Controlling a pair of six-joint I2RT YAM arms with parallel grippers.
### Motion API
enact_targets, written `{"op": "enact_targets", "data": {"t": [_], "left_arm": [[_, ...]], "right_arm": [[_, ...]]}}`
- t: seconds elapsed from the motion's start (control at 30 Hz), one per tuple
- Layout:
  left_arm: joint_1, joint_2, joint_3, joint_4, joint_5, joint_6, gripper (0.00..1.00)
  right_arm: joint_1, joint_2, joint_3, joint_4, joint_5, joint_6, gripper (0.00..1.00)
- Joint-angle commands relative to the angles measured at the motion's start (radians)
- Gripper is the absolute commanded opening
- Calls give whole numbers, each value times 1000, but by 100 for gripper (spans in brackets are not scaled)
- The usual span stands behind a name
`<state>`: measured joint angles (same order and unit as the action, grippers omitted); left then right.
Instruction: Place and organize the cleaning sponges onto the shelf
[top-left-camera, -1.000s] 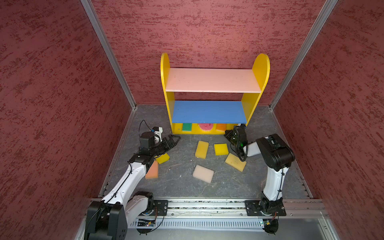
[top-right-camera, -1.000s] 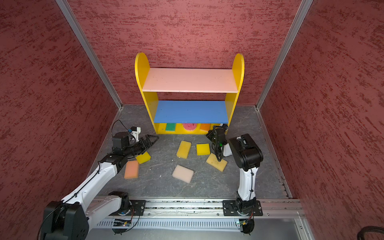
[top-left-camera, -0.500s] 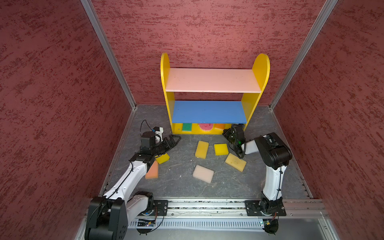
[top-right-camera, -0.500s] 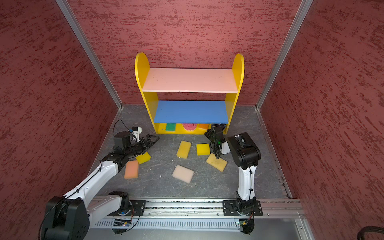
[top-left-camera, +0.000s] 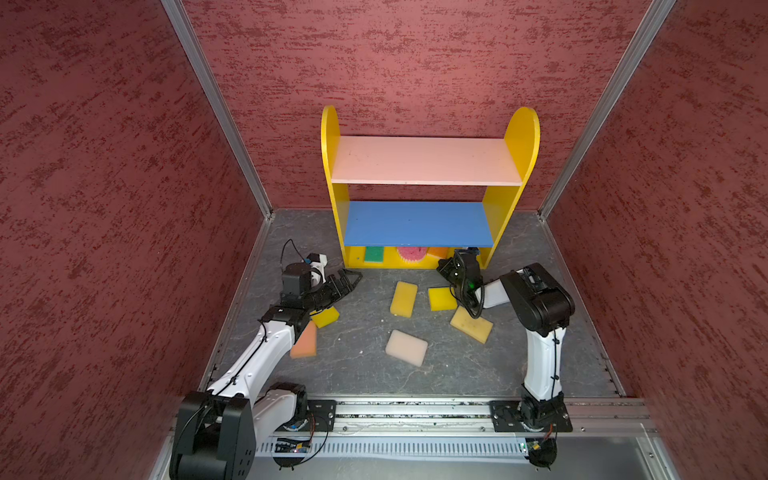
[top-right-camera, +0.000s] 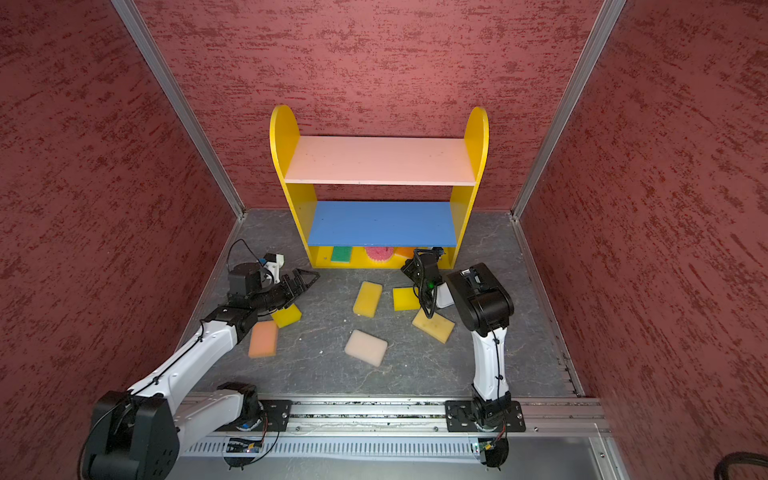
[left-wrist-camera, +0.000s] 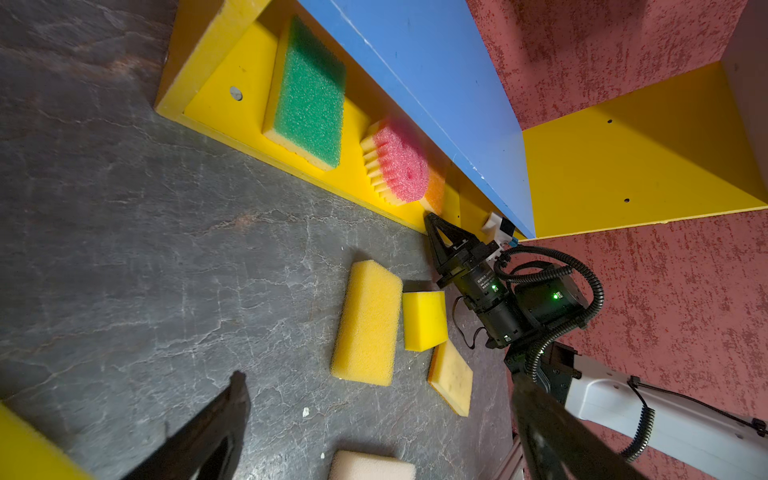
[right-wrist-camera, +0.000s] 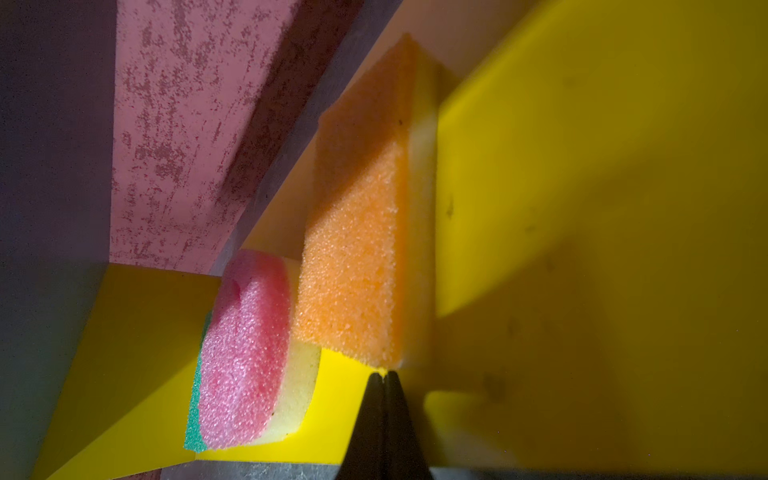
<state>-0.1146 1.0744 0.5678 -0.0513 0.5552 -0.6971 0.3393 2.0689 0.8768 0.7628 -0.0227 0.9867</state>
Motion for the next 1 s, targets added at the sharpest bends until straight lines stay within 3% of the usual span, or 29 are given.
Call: {"op": "enact_targets", "data": {"t": [0.0,0.23,0.57,0.67,0.8,0.97], "left_arm": [[-7,-10,-9,2,-3,28,98],[-7,-17,-8,-7,-2,28,98],[-11,-30,-3,-22,-6,24,98],[-17,-30,1,-23,-8,22,98],[-23,-30,2,-27,-10,25,98],[-36,-33,3,-26,-17,22,98]], "right_arm": [[-18,14,-2,2,54,24,0],[-58,-8,-25,6,101,18,0],[-81,-55,-68,24,80,3,0],[-77,-90,-94,31,76,-9,7],[-77,-155,-128,13,122,-26,31],[-77,-164,-98,6,127,-54,36]]}}
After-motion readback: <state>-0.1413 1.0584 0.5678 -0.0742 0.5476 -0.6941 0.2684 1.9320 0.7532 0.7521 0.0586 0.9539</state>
